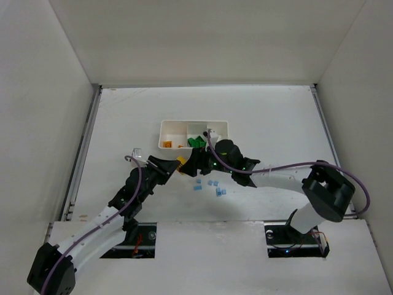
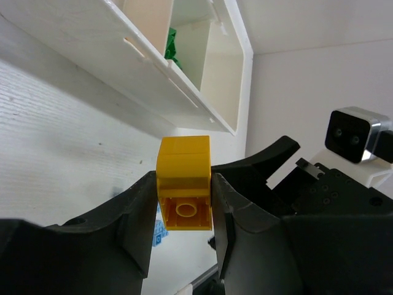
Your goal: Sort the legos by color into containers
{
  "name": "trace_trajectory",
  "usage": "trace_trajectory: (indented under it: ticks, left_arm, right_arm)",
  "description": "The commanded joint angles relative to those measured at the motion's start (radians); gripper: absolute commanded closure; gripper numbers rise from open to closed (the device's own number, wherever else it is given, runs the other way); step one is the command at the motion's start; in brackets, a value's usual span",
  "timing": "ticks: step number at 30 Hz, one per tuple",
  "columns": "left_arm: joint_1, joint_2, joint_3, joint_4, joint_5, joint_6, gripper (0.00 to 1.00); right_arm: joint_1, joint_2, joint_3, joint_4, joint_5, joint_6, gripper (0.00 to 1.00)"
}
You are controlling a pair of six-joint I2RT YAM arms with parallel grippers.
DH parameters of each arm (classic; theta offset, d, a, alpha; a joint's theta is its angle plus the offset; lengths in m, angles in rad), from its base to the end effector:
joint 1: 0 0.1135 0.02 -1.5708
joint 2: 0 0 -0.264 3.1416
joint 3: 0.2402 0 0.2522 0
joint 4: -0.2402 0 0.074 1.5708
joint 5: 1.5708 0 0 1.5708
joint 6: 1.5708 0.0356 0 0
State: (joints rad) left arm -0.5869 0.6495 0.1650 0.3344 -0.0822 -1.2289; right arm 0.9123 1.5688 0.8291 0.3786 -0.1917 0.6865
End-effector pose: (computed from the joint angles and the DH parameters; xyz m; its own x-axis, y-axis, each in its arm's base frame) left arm 0.1371 -0.0877 0.1958 -0.4980 -0.7964 -0.3431 0.0451 0.3713 -0.9274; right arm 0.2044 0.2753 0.2182 -0.7285 0.0753 -0.6809 -0.5479 0.5327 0.6450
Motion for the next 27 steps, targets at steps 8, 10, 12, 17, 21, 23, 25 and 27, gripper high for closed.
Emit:
trace_trajectory:
  ticks: [8, 10, 12, 17, 21, 23, 25, 27]
  left_arm:
    - [0.019, -0.135, -0.087, 0.097, 0.136, -0.047, 0.86]
    - [0.020, -0.169, -0.105, 0.121, 0.168, -0.043, 0.85]
    - [0.022, -0.189, -0.128, 0.170, 0.203, -0.041, 0.85]
    - [0.011, -0.188, -0.160, 0.308, 0.245, -0.049, 0.85]
    - [-0.006, -0.175, -0.162, 0.379, 0.242, -0.046, 0.85]
    - [-0.007, -0.160, -0.160, 0.387, 0.245, -0.047, 0.85]
    - [-0.011, -0.149, -0.157, 0.388, 0.249, -0.043, 0.85]
    - [-0.017, -0.151, -0.163, 0.391, 0.240, -0.041, 0.85]
  right_arm:
    - [-0.066, -0.190, -0.179, 0.270, -0.176, 0.059, 0.09]
    - [-0.080, -0.199, -0.211, 0.325, -0.199, 0.099, 0.07]
    - [-0.088, -0.201, -0.245, 0.388, -0.219, 0.137, 0.06]
    - [-0.086, -0.142, -0.263, 0.554, -0.262, 0.248, 0.05]
    - [-0.082, -0.081, -0.260, 0.623, -0.264, 0.292, 0.11]
    - [-0.079, -0.069, -0.265, 0.664, -0.264, 0.312, 0.16]
    - [-0.079, -0.059, -0.272, 0.701, -0.268, 0.327, 0.21]
    - [-0.079, -0.052, -0.277, 0.724, -0.269, 0.344, 0.26]
